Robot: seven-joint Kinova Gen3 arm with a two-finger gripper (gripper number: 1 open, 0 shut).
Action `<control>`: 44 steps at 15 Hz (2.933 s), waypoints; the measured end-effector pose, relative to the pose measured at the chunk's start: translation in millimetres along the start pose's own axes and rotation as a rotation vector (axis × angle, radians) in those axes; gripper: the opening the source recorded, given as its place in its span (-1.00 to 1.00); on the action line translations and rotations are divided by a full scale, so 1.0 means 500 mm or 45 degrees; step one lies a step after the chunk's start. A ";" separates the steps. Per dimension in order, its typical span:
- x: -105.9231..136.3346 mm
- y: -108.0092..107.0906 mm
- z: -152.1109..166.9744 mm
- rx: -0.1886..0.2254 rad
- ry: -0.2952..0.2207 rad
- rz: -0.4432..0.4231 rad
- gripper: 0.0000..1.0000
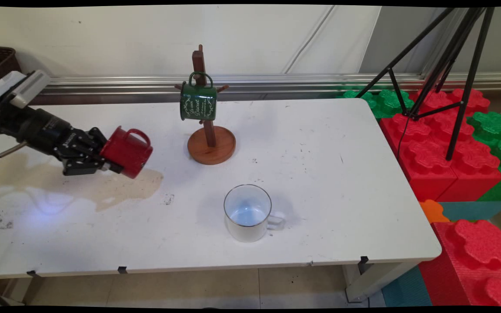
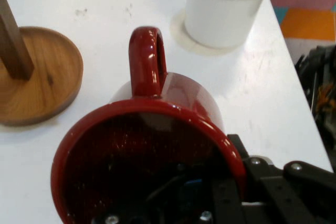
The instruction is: Place the picked object on the table
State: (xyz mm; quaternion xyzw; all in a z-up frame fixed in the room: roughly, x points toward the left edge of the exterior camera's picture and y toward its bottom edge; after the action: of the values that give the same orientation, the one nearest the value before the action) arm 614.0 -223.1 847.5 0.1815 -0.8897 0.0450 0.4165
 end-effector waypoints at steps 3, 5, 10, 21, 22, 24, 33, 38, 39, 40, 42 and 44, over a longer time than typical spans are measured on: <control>-0.006 0.003 -0.020 0.011 -0.075 0.060 -1.00; -0.011 0.003 -0.026 0.017 -0.120 0.087 -1.00; -0.029 -0.002 -0.026 0.046 -0.253 0.146 -1.00; -0.054 -0.011 -0.008 0.089 -0.432 0.213 -1.00; -0.056 -0.011 -0.007 0.089 -0.439 0.216 -1.00; -0.059 -0.012 -0.003 0.087 -0.457 0.227 -1.00; -0.066 -0.013 0.019 0.075 -0.495 0.250 -1.00; -0.066 -0.013 0.026 0.071 -0.496 0.252 1.00; -0.065 -0.013 0.027 0.070 -0.494 0.251 1.00; -0.065 -0.013 0.028 0.070 -0.492 0.251 1.00; -0.063 -0.014 0.030 0.069 -0.487 0.249 1.00; -0.061 -0.015 0.032 0.068 -0.480 0.247 1.00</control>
State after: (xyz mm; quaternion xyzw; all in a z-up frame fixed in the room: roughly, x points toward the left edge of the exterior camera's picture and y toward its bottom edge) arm 623.1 -225.0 813.6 0.1111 -0.9637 0.0737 0.2313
